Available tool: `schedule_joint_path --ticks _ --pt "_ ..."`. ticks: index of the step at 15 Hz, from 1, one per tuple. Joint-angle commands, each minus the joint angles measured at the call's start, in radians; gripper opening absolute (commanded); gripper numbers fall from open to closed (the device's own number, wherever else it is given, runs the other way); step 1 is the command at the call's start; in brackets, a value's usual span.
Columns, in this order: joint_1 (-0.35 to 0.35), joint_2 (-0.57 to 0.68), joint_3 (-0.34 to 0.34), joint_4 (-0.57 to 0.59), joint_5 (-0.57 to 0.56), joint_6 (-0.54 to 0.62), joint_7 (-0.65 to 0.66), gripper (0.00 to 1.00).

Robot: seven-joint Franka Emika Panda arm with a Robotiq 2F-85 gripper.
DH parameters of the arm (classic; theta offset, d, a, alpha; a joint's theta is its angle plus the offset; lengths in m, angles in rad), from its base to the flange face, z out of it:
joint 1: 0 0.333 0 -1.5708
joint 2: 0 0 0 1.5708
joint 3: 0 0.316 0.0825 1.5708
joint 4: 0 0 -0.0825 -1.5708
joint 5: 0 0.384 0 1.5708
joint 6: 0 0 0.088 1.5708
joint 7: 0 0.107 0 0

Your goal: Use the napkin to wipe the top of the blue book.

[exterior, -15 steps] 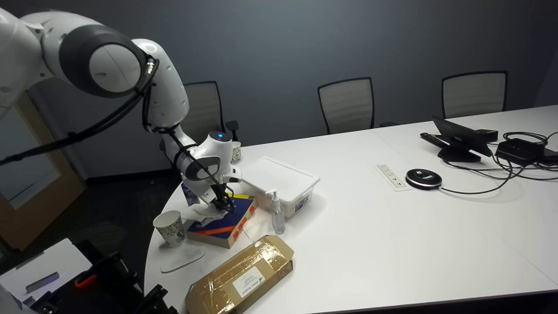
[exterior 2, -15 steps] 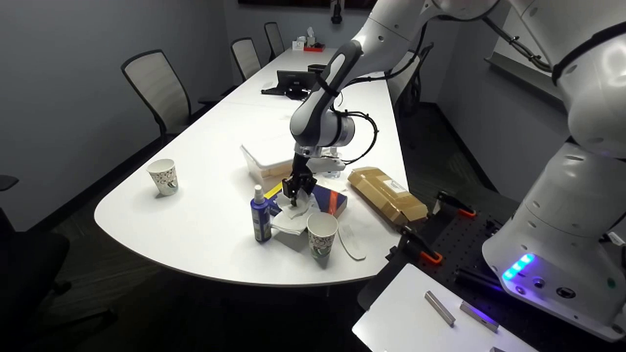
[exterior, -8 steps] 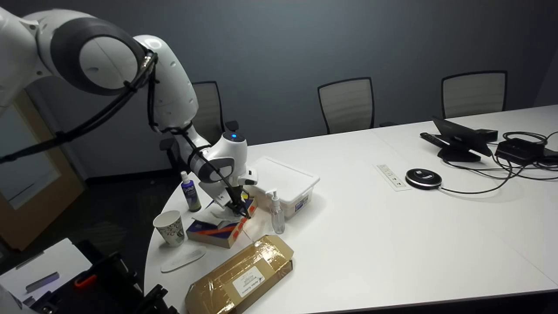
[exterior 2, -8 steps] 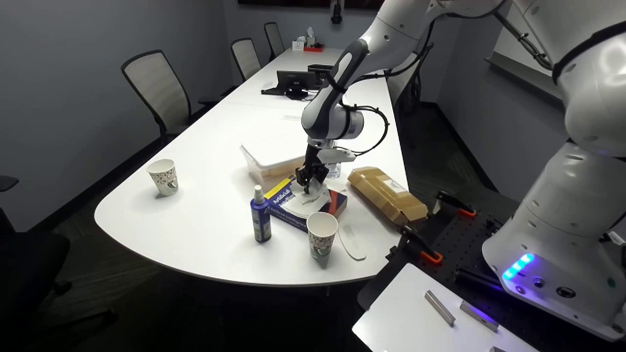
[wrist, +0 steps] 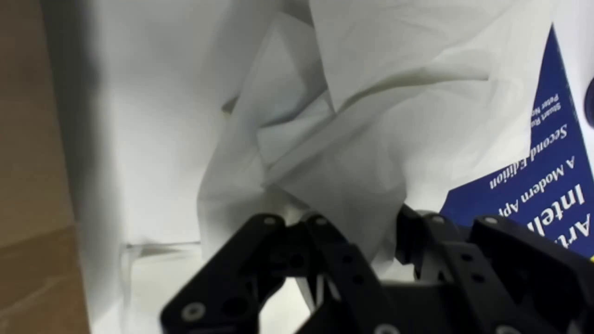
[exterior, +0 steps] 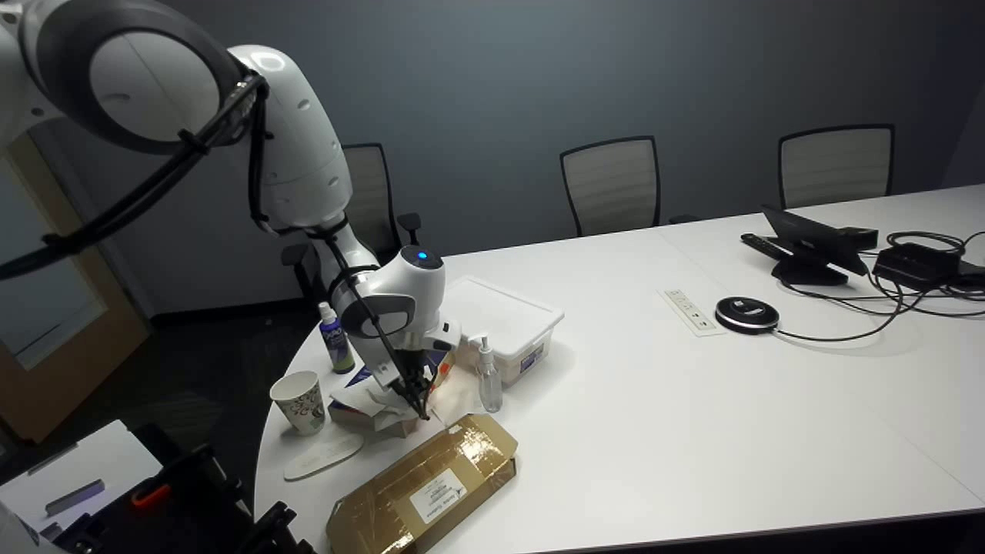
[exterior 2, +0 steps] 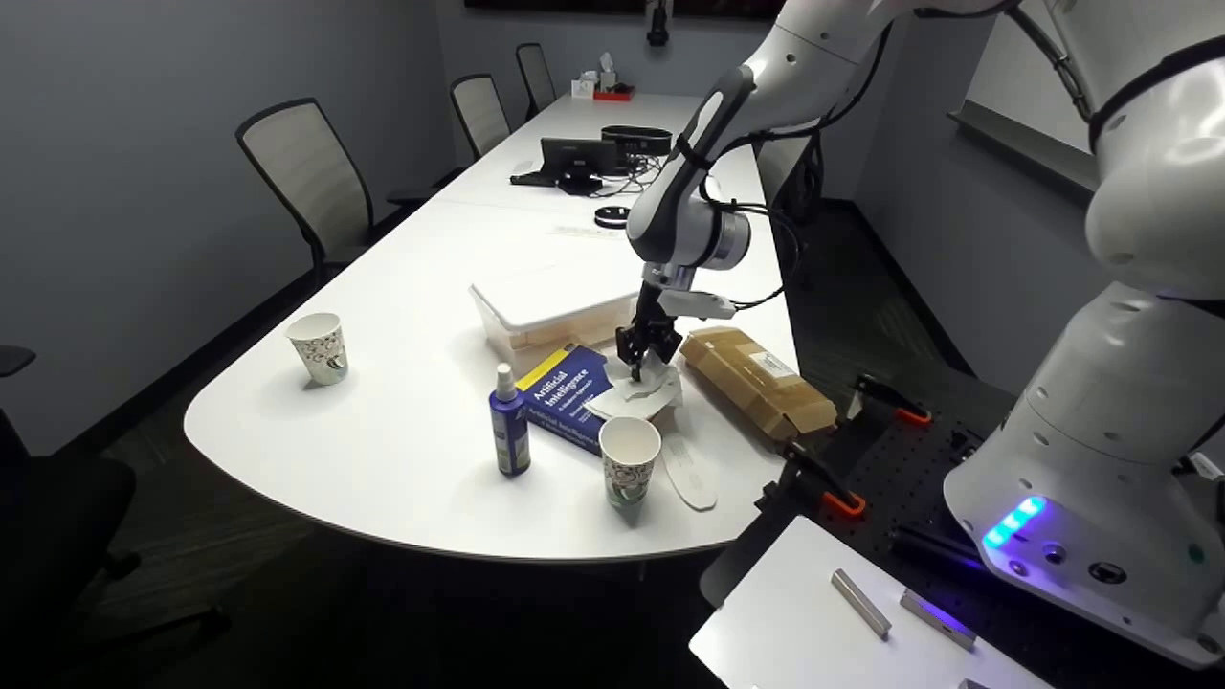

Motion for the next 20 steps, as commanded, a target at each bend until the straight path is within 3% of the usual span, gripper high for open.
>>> schedule_joint_path --ticks 1,6,14,20 --pt "-0.029 -0.067 0.046 -0.094 0.047 -0.032 -0.034 0.03" --pt "0.039 -0.036 0.045 -0.076 0.032 -0.083 -0.028 0.03" --pt "0.186 -0.002 -0.017 0.009 0.004 -0.107 0.001 0.03" --pt "0.205 -0.017 -0.075 0.076 -0.009 -0.082 0.0 0.03"
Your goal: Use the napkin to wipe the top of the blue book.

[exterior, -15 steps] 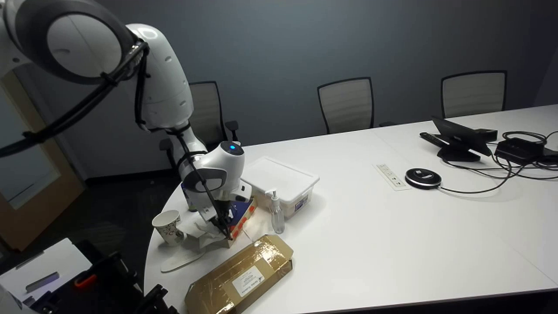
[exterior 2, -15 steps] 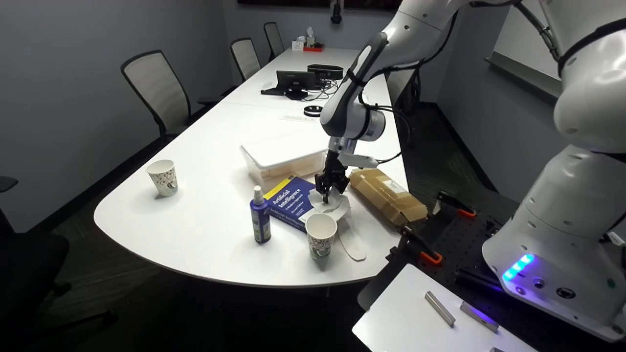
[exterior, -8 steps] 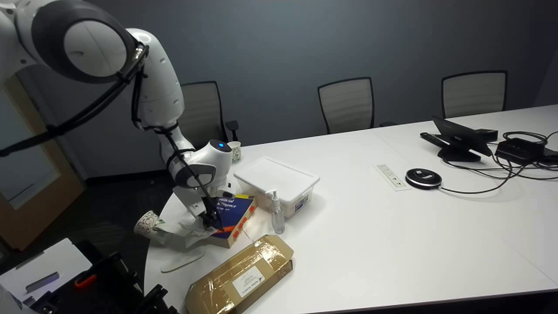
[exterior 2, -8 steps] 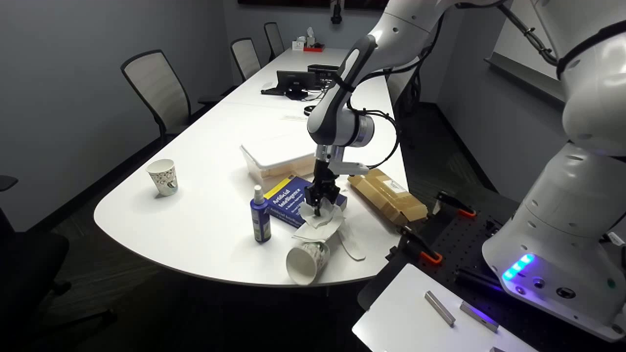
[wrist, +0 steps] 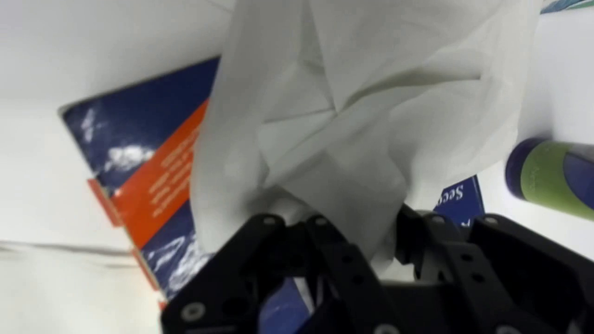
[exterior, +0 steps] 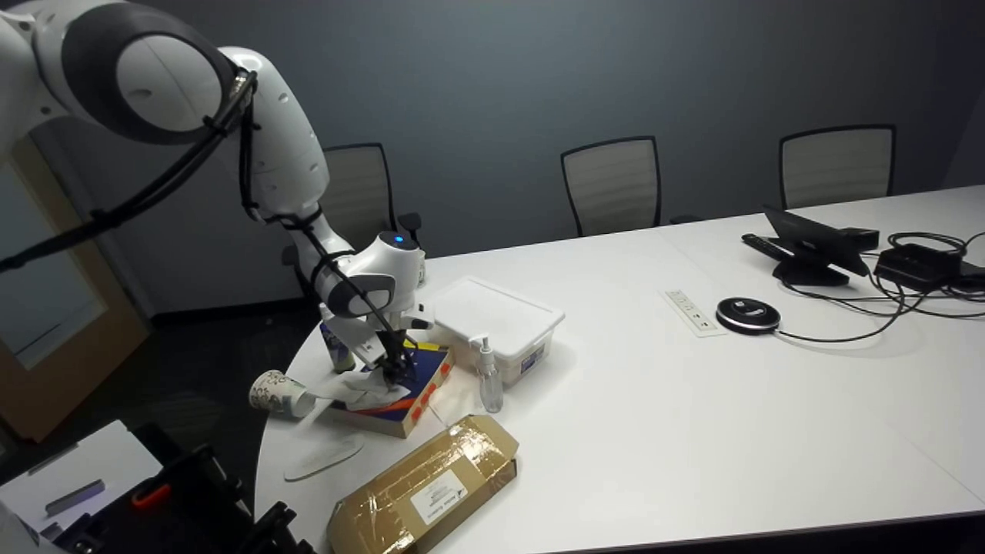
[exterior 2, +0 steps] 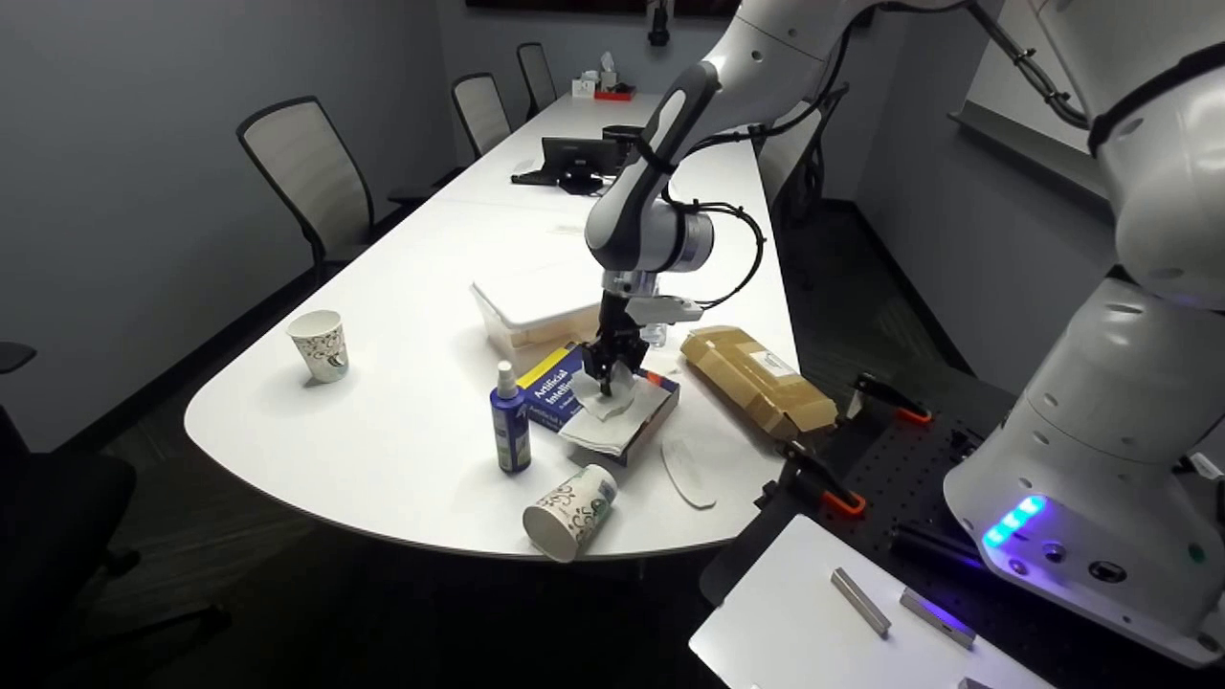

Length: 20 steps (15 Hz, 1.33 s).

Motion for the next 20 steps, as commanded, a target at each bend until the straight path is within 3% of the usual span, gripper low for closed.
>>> schedule_joint_path --ticks 1,6,9,15,20 --pt "0.009 -0.021 -0.036 0.014 -0.01 -0.001 0.019 0.03" --pt "-0.008 -0.03 -0.069 -0.036 -0.001 0.01 0.021 0.03" --pt "-0.016 -0.019 -0.052 -0.039 0.003 -0.004 0.007 0.03" --pt "0.028 0.009 -0.005 0.035 -0.012 -0.032 0.009 0.03" --pt "0.086 0.009 -0.031 0.111 -0.05 -0.053 0.022 0.03"
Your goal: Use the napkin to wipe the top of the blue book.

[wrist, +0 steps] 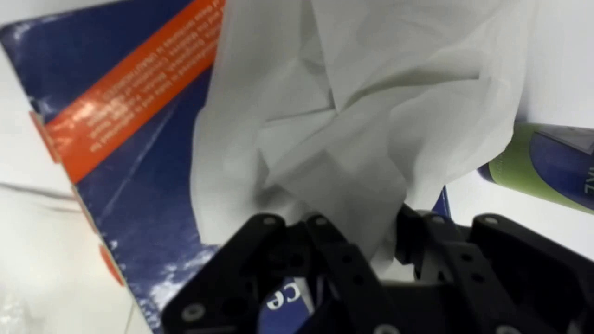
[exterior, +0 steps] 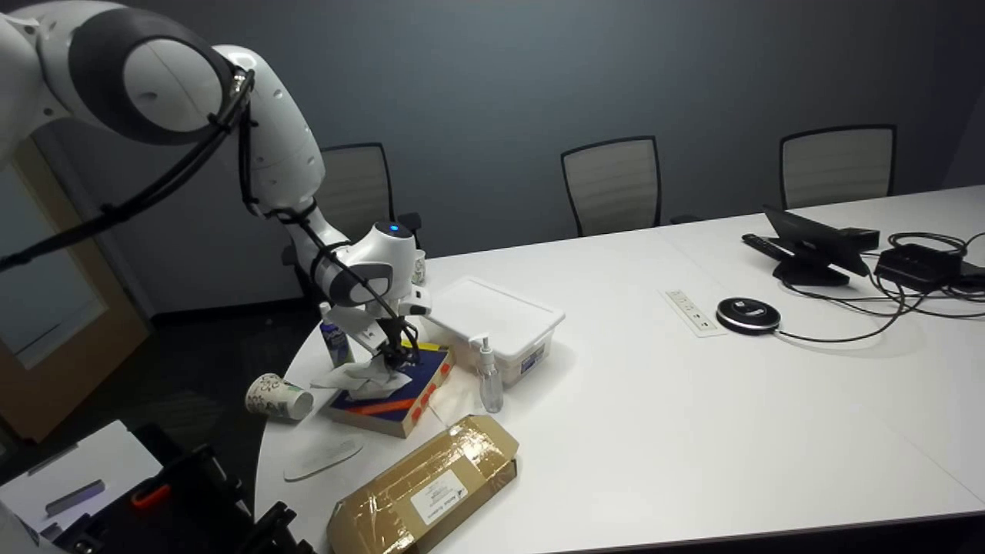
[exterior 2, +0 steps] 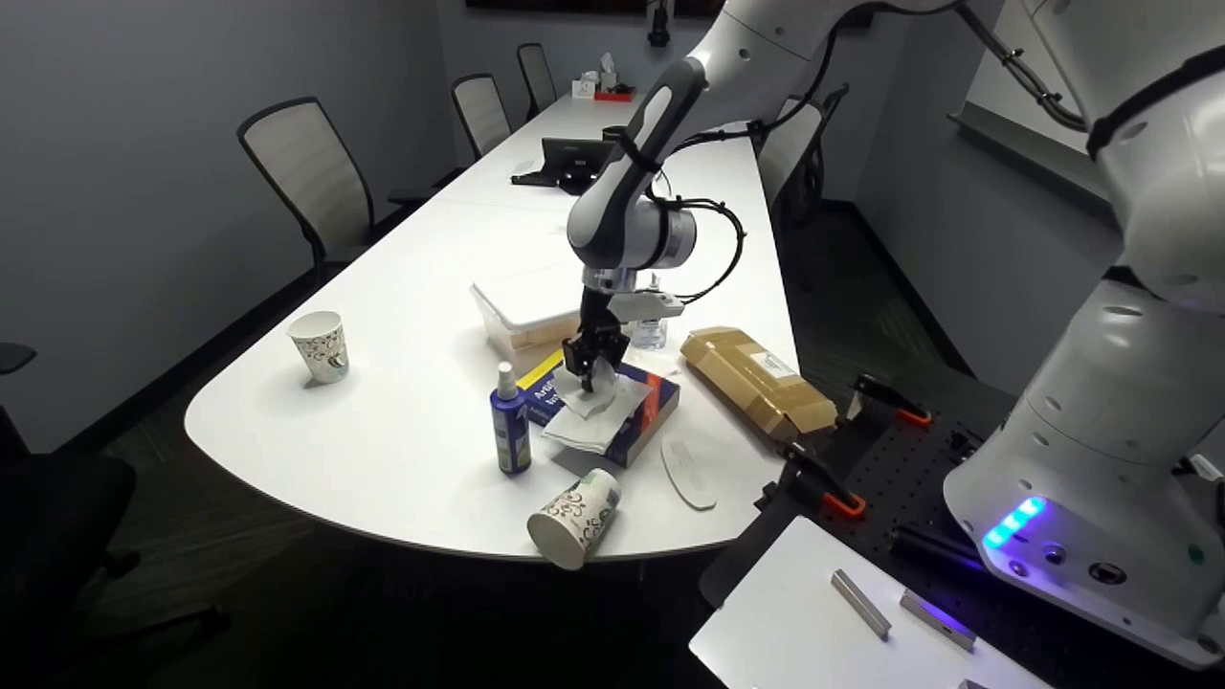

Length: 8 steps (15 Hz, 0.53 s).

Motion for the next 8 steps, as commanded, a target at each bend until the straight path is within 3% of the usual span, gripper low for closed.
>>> schedule_joint_path --ticks 1,8 --pt "0.038 -0.002 -0.032 0.069 -0.039 -0.043 0.023 0.03" --pt "0.077 0.016 -0.133 0.163 -0.12 -0.045 0.045 0.03"
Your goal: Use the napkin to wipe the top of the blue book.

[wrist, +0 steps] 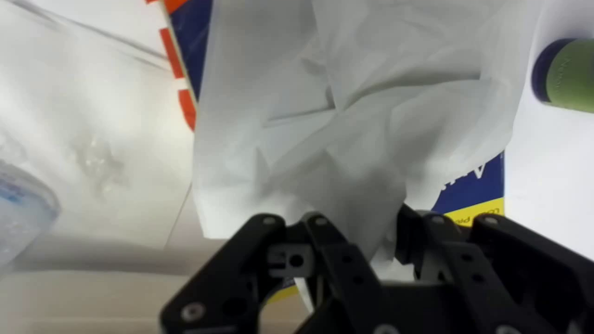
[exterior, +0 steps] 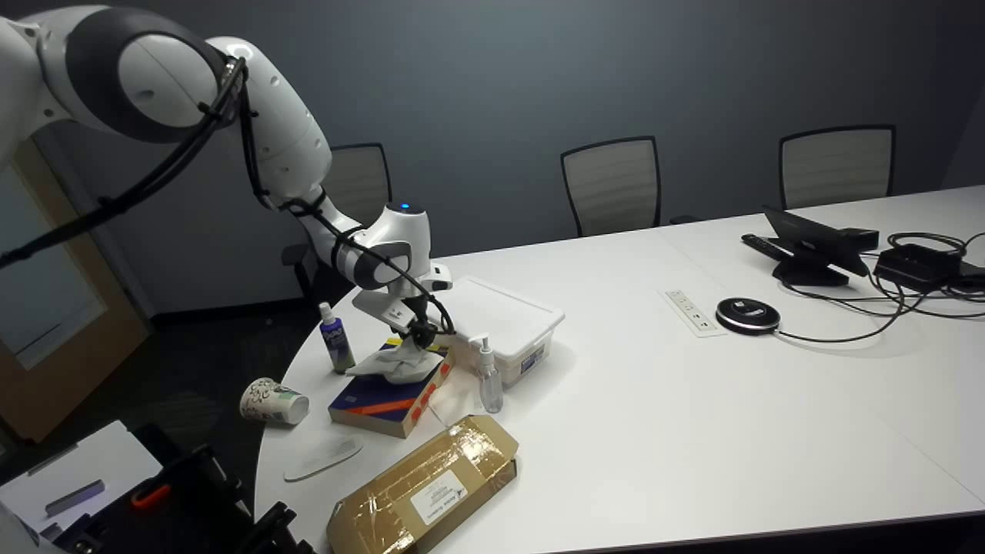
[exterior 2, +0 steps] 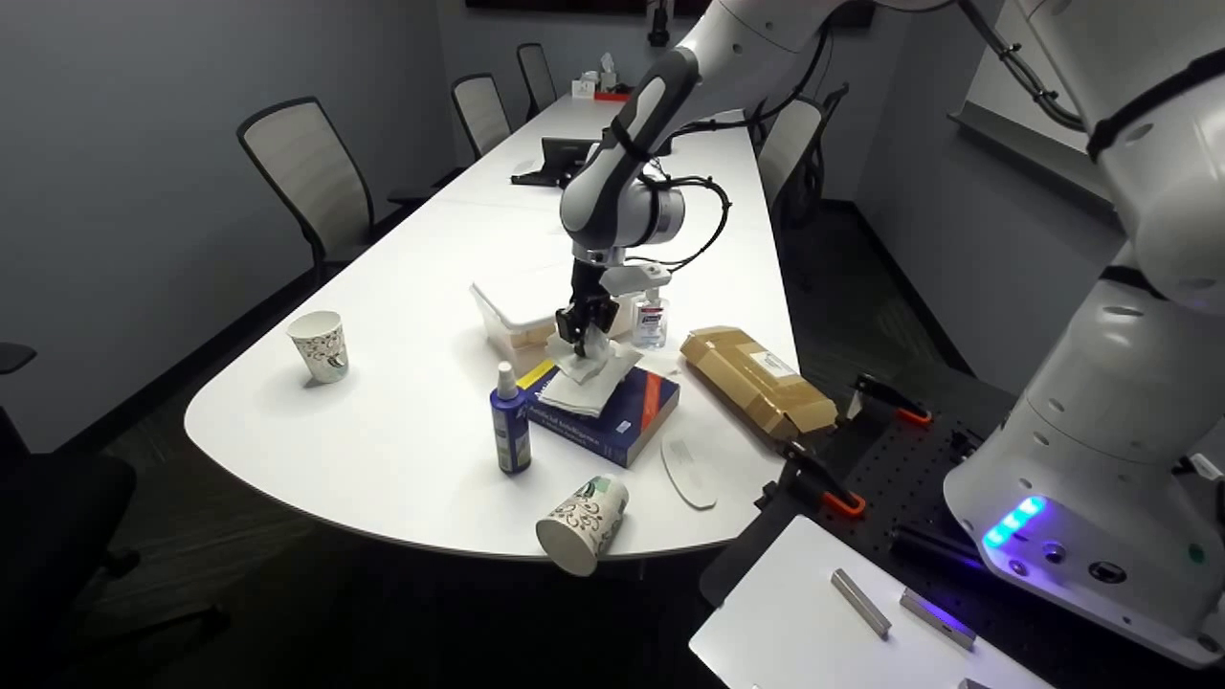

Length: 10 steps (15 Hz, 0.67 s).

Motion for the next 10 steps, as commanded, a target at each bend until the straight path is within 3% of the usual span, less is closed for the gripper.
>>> schedule_joint_path --ticks 1,6,10 --pt "0.023 0.013 -0.053 0.051 -0.037 -0.031 0.044 0.03" --pt "0.014 0.018 -0.088 0.027 -0.03 -0.035 0.067 0.03" --pt "-0.005 0.018 -0.07 -0.005 -0.015 -0.069 0.066 0.03"
